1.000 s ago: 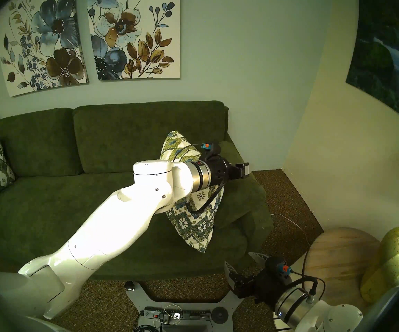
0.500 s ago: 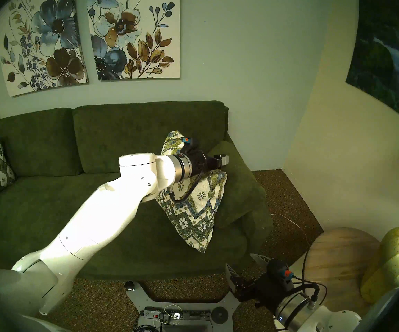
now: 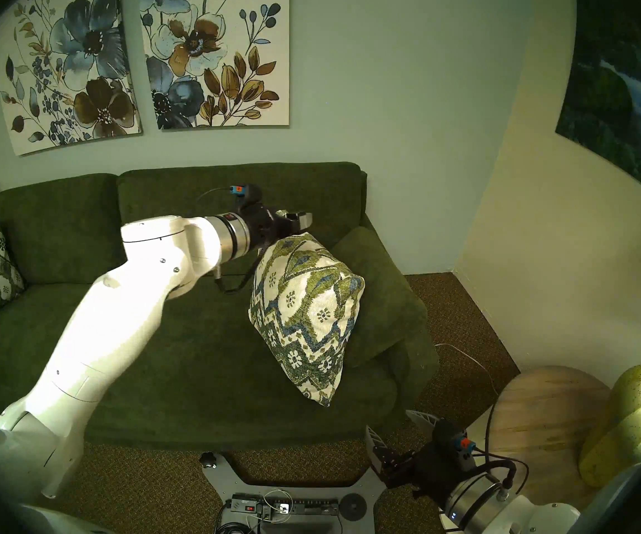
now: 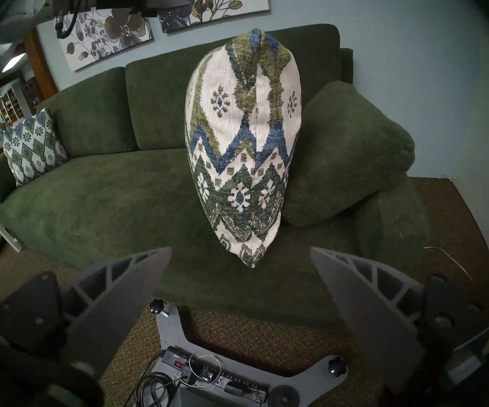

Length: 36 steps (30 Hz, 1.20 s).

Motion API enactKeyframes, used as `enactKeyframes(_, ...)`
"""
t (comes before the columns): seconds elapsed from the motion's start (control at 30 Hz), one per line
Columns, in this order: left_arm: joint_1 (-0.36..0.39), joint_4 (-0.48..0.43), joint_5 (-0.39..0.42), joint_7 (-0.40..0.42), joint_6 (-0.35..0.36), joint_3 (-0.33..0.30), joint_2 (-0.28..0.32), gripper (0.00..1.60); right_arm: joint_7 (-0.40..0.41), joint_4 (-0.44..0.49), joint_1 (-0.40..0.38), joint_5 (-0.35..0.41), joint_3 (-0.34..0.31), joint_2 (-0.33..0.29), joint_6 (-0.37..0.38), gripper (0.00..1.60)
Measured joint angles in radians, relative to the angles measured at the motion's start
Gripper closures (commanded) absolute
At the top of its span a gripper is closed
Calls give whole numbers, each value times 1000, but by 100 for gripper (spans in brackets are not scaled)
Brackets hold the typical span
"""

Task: Fix throw pillow on sofa

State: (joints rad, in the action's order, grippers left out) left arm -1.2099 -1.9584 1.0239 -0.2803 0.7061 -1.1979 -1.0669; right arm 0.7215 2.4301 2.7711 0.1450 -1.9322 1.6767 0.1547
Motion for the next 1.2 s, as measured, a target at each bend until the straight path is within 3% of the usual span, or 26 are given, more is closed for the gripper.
enactKeyframes(0.37,-146,-48,-33,49,66,-189,137,0,-2,0,-12,-8,9,8,1,0)
enactKeyframes(0.7,-288,-45,-22,191,98,-341,259,0,-34,0,-35,-32,19,18,36,0)
enactKeyframes(0.93,-385,-38,-14,314,61,-369,330,0,-62,0,-58,-44,18,27,64,0)
enactKeyframes(1.2,-463,-34,-39,446,-48,-357,393,0,-82,0,-78,-54,17,32,90,0)
